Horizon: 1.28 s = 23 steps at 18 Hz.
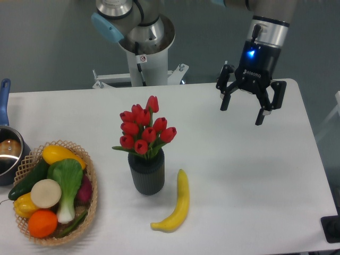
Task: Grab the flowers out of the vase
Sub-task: 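Move the open gripper toward the red tulip bouquet in the black vase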
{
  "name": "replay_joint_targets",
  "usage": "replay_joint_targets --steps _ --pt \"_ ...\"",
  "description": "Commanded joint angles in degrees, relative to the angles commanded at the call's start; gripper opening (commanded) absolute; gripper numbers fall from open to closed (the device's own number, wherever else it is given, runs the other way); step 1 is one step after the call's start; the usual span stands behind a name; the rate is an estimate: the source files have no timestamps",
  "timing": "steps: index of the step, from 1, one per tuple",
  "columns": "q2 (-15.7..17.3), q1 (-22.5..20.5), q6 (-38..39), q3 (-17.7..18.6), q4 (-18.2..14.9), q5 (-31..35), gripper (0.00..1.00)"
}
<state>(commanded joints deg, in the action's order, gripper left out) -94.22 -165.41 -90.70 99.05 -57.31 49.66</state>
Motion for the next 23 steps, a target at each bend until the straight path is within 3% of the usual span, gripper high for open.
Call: replay_joint_targets --steps 5,9,12,14,19,23 --pt "0.0 0.26 1.23 0.96 -0.44 -1.14 1.0" --pt "-0.79 0.17 10.96 1.41 -0.35 -4.55 1.0" --pt "-1.75 0.52 11.86 1.84 -0.26 -6.77 1.0" --pt "-2.11 1.31 11.08 2.98 0.43 -6.68 1.0" --pt "-3.78 1.93 2.22 7.73 6.41 -6.07 1.0" --pt "-3.87 1.84 -2.8 9.31 6.42 -5.89 1.0"
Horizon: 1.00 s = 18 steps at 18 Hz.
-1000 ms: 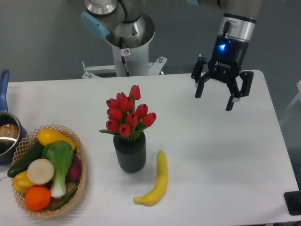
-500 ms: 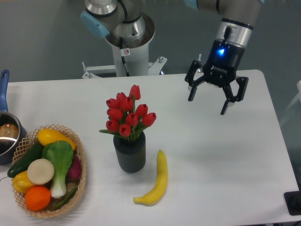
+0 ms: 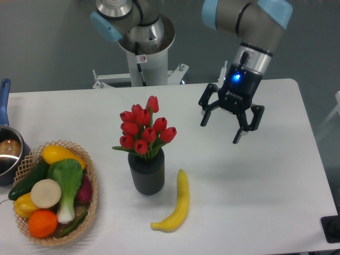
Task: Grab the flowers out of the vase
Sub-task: 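Move the open gripper toward the red tulip bouquet in the black vase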
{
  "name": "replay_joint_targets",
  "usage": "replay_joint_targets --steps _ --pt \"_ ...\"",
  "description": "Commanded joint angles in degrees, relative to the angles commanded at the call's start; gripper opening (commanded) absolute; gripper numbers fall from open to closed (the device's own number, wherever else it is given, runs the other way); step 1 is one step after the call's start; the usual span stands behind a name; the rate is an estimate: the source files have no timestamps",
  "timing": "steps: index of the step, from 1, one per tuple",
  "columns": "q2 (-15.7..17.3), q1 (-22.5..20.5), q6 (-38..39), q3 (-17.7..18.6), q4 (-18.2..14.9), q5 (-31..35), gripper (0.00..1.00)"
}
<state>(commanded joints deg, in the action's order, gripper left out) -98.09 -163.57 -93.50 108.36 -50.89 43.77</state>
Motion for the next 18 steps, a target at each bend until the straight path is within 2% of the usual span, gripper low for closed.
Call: replay_joint_targets --steps 5,7,12,16,18 --pt "0.7 0.79 -7.13 5.0 -0.26 -0.35 1.0" --pt "0.7 3.68 -6.69 6.24 -0.26 -2.27 1.0" --pt "4.04 3.69 -1.52 12.39 -0.44 -10.98 1.0" --pt "4.75 3.61 -0.1 13.18 -0.88 -11.24 1.0" --pt "5.01 3.6 5.75 13.89 -0.79 -12.82 1.0"
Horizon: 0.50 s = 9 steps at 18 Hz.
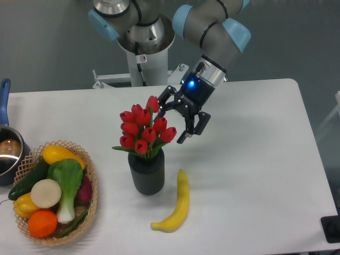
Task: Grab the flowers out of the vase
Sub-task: 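Move the open gripper toward the red tulip bouquet in the black vase, then lower the gripper around the tulip stems just below the blooms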
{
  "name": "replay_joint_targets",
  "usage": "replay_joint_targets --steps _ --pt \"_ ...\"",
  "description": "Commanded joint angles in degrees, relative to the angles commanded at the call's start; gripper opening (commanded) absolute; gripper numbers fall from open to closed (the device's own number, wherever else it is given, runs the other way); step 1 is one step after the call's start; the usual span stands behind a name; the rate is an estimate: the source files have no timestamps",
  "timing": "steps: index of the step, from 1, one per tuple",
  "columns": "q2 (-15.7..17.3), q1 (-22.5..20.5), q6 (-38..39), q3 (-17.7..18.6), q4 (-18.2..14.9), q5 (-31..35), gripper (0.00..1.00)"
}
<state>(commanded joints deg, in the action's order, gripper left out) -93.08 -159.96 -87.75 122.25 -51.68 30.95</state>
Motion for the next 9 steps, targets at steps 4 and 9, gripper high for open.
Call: replay_joint_targets --steps 4,9 --pt "-0.26 0.79 4.61 -0.79 0.53 -1.59 1.0" --pt "-1.05 0.88 2.42 -1.32 0.97 -4.14 1.0"
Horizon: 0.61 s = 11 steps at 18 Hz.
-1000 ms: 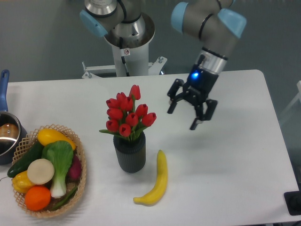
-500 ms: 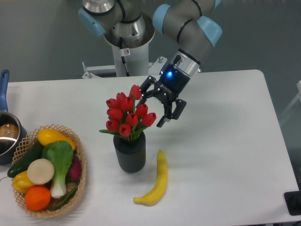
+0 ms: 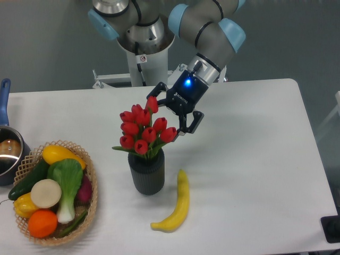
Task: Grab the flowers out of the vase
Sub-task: 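Lower the gripper around the tulip stems just below the blooms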
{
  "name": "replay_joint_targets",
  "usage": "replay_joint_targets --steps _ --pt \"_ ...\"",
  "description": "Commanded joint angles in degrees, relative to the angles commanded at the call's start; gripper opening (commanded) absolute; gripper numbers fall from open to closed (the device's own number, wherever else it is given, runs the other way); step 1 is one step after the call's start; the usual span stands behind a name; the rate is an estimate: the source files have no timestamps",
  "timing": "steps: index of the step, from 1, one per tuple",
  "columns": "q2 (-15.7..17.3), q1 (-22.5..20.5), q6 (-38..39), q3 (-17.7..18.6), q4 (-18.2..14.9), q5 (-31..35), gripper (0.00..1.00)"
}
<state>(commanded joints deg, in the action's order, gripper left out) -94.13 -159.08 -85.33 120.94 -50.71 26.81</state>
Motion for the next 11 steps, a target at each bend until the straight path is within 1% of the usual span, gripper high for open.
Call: replay_joint_targets --steps 2,6,11 --pt "-0.35 -0.09 -2.63 0.17 0.17 0.0 1.0" --pt "-1.14 -0.61 -11.15 0.7 0.0 0.09 1.0" --pt "-1.49 -0.44 -11.79 1.23 0.18 -0.17 1.0"
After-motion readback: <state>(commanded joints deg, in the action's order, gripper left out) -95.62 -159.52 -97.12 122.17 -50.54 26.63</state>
